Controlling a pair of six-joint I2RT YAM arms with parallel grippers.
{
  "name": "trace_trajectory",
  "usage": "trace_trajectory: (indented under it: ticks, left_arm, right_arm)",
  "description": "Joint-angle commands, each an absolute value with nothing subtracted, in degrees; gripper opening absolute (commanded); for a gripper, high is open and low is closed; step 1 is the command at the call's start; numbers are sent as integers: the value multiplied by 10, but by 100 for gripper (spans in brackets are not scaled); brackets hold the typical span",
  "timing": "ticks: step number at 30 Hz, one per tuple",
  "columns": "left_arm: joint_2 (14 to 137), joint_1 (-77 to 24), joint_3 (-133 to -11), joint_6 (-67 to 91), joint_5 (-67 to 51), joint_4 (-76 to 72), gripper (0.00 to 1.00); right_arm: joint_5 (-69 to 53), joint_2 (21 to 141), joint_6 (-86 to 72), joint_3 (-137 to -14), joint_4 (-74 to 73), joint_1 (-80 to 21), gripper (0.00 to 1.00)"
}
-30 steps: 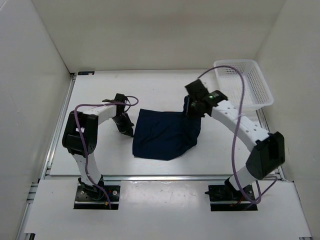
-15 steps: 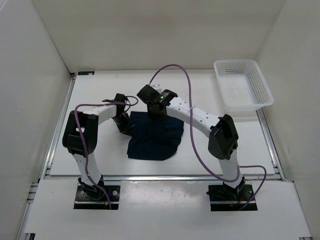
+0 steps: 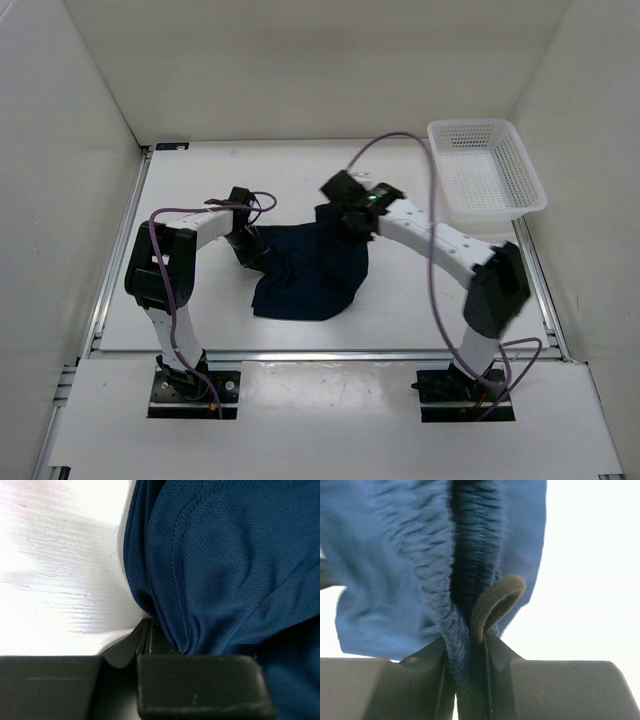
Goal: Fold and stack the shorts
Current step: Fold the shorts
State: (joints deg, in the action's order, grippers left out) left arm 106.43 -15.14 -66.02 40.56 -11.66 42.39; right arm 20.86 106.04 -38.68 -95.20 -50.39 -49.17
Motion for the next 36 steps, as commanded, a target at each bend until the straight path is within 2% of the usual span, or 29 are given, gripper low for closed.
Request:
trace_trajectory:
  ticks: [1,5,8,20,24,29,32,33,36]
  left_arm:
    - [1069,-155,-643,404,-93,403,10]
    - [1069,-165,-663,404,-98,403,10]
    - [1080,-179,-678,410,-98,403,10]
    - [1103,-236,-726,434,-109,403,10]
    - [1062,-231,-731,429,-97,417,10]
    - [1018,-199,-730,401,-73,437,27]
    - [1018,-180,-717,389,-68,444,27]
    - [1018,-173,-717,389,-68,444,20]
    - [1045,-173,-712,389,-62,444,13]
  right_arm:
    - [227,923,-381,-867,-489,-423,0]
    - [221,812,-340,-764,-483,-351,0]
    - [215,777,-316,-743,-483,-314,0]
    - [215,754,-270,-772,-483,-262,0]
    - [209,754,-265,-772,-488,-262,0]
    - [215,754,-259,-766,-488,-257,0]
    - [215,754,-259,-766,-488,-250,0]
    - [215,754,-253,-766,-488,-244,0]
    - [210,754,-247,-772,-488,-244,0]
